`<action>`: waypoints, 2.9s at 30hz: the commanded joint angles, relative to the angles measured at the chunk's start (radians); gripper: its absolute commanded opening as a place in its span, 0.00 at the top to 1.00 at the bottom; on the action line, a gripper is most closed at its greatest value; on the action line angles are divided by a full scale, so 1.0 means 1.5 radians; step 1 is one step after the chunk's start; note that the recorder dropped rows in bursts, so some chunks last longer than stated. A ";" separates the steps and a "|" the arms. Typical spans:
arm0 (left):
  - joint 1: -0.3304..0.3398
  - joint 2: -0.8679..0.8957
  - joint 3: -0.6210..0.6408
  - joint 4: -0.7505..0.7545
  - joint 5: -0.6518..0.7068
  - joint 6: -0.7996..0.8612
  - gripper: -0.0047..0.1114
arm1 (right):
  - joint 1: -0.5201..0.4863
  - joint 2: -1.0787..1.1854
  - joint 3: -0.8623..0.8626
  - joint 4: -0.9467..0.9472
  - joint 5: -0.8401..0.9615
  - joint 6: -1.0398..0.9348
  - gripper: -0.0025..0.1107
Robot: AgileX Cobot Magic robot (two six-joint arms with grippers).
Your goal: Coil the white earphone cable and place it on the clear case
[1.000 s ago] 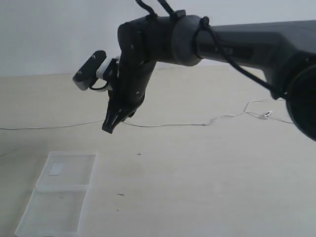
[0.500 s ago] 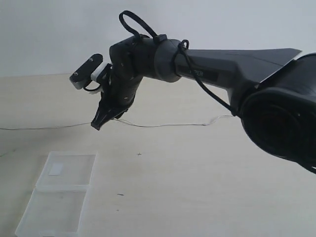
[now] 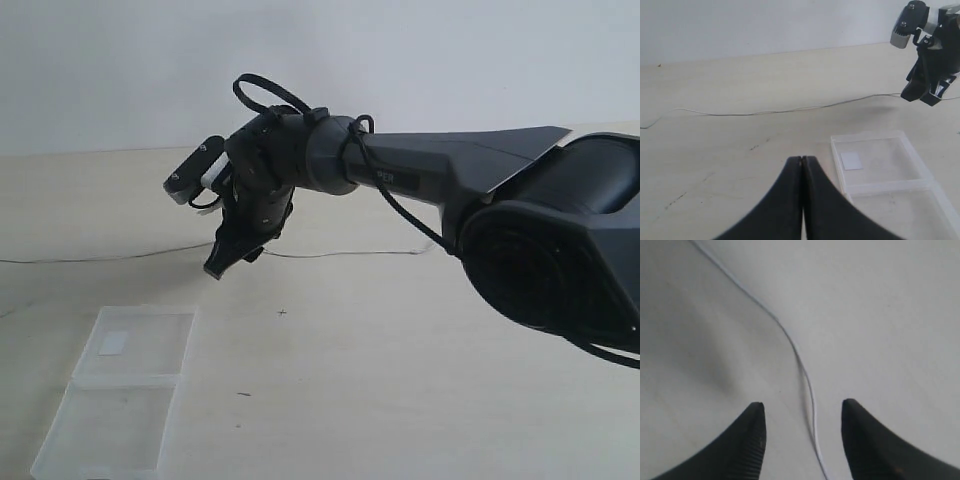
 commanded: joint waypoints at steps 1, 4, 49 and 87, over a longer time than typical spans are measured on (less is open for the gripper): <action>0.001 -0.005 0.002 -0.010 -0.007 0.001 0.96 | -0.005 -0.001 -0.005 -0.008 -0.035 0.041 0.53; 0.001 -0.005 0.002 -0.010 -0.007 0.001 0.96 | -0.005 0.001 -0.005 -0.008 -0.049 0.042 0.53; 0.001 -0.005 0.002 -0.010 -0.007 0.004 0.96 | -0.031 0.036 -0.005 0.057 -0.049 0.111 0.61; 0.001 -0.005 0.002 -0.010 -0.007 0.004 0.96 | -0.031 -0.236 -0.005 0.193 0.092 0.053 0.98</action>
